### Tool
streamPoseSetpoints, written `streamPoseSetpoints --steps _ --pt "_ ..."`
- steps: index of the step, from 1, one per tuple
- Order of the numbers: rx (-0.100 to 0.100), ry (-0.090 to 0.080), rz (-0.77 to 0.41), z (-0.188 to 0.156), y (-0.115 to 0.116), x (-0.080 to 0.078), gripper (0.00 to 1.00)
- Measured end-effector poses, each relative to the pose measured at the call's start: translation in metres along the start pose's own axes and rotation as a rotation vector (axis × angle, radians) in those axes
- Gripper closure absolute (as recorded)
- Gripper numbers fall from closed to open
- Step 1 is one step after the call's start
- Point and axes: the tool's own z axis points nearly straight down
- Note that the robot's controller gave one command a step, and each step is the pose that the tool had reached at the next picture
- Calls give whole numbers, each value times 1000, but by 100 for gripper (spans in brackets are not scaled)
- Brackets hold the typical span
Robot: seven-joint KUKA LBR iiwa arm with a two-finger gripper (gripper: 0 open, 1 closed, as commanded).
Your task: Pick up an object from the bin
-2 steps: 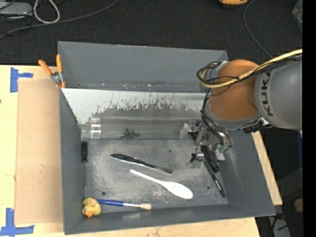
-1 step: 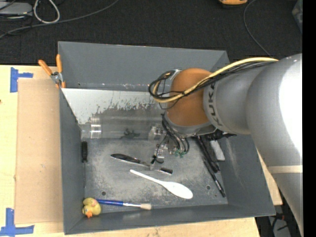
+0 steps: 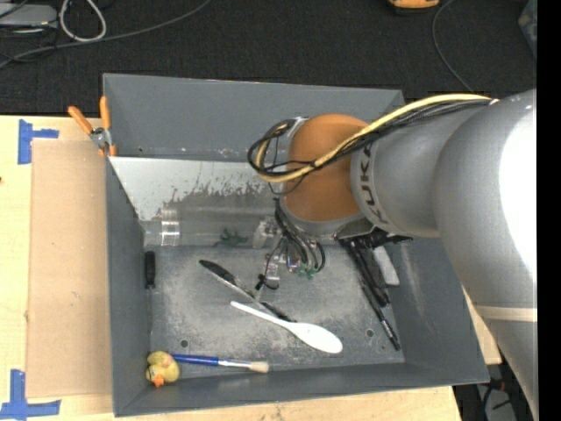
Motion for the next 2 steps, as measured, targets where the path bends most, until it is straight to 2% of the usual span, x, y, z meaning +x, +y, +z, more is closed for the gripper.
streamPoseSetpoints --steps 1,2 --pt "-2 9 119 5 10 31 0" --pt "-2 0 133 34 0 24 0"
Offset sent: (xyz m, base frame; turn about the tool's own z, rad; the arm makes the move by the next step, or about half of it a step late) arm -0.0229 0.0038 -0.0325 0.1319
